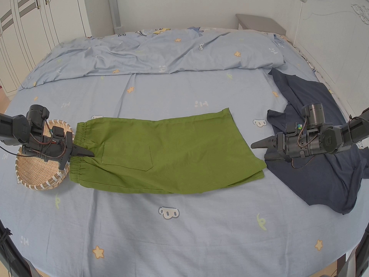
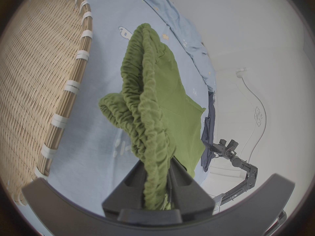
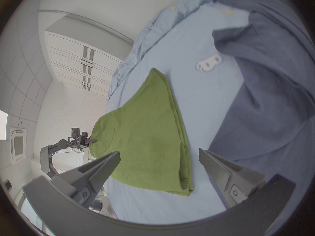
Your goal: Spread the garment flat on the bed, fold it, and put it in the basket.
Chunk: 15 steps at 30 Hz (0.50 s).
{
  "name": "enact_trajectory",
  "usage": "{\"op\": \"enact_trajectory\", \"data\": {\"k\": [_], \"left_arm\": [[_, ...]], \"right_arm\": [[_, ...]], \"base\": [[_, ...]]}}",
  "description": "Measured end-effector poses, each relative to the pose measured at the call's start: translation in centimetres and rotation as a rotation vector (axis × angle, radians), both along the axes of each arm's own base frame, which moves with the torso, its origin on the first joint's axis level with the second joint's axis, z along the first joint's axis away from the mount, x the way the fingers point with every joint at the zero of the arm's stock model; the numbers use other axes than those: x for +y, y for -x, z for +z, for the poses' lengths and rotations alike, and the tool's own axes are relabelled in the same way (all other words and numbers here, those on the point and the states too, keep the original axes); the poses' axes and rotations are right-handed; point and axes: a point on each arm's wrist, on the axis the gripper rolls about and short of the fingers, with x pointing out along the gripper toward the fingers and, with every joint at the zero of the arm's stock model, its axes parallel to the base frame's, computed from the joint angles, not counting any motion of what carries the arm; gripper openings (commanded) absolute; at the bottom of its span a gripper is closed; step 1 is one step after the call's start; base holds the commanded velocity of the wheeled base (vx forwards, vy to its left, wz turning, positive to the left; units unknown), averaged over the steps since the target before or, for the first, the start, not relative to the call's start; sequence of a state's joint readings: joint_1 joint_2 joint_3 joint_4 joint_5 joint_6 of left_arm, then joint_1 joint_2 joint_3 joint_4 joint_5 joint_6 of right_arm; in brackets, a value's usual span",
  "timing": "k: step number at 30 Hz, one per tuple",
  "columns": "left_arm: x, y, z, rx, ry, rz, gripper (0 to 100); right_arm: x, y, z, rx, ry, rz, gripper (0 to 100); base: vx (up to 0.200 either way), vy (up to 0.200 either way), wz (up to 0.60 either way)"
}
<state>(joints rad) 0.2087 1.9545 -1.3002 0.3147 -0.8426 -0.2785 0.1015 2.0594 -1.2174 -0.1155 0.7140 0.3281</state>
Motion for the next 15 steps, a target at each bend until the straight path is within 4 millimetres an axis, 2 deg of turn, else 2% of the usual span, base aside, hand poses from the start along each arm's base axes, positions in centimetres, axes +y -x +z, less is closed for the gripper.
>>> {"op": "enact_trajectory", "data": {"k": [7, 15], "left_arm": [[-0.1, 0.0, -0.2, -0.006, -0.011, -0.016, 0], [-0.2, 0.2, -0.4, -0.009, -0.019, -0.027, 0]], "right_arm": [[0.6, -0.6, -1.5, 0.101, 0.010, 0.014, 100], [0.8, -0.3, -2.1, 0.266, 0.032, 0.049, 100]], "base": [[0.000, 0.000, 0.00], [0.000, 0.000, 0.00]]}}
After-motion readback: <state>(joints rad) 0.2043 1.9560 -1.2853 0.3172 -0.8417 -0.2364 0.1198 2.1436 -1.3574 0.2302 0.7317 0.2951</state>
